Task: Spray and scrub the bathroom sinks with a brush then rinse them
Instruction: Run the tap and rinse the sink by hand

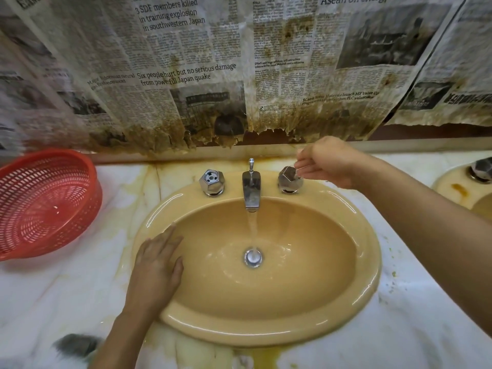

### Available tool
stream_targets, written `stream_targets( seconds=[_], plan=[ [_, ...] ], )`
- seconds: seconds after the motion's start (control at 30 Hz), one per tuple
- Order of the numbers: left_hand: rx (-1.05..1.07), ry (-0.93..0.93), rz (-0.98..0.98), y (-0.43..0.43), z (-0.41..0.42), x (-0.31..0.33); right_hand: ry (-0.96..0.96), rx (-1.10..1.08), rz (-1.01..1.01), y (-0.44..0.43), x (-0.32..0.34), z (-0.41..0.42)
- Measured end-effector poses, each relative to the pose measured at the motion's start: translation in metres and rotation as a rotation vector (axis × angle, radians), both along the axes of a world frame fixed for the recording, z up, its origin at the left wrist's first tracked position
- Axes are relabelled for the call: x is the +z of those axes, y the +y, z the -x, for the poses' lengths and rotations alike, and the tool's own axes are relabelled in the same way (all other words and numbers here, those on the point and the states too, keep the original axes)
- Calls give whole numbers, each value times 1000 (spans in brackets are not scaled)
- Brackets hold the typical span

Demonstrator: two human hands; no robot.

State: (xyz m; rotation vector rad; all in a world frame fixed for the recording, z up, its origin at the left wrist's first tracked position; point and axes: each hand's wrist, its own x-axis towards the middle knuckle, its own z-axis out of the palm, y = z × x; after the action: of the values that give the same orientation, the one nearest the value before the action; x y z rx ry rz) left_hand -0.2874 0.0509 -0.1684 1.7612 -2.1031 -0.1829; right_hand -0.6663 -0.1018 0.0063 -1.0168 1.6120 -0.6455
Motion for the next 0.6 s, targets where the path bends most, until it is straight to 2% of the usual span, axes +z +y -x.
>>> stream_targets(
  seconds=[0.17, 0.27, 0.43, 0.53, 0.6],
  plan=[
    [66, -14, -37, -1, -2, 2, 101, 44, 56, 5, -6, 0],
    [123, -47, -107, -2, 1, 2, 220, 164, 148, 8, -7, 3],
    [195, -74, -152, -2, 6, 5, 714, 618, 446, -2, -19, 15],
    [233, -81, -182, 0, 9, 8, 932, 962, 455, -12, -33, 14],
    [238, -87, -189, 0, 9, 9, 1005, 1107, 464, -16, -40, 10]
  ],
)
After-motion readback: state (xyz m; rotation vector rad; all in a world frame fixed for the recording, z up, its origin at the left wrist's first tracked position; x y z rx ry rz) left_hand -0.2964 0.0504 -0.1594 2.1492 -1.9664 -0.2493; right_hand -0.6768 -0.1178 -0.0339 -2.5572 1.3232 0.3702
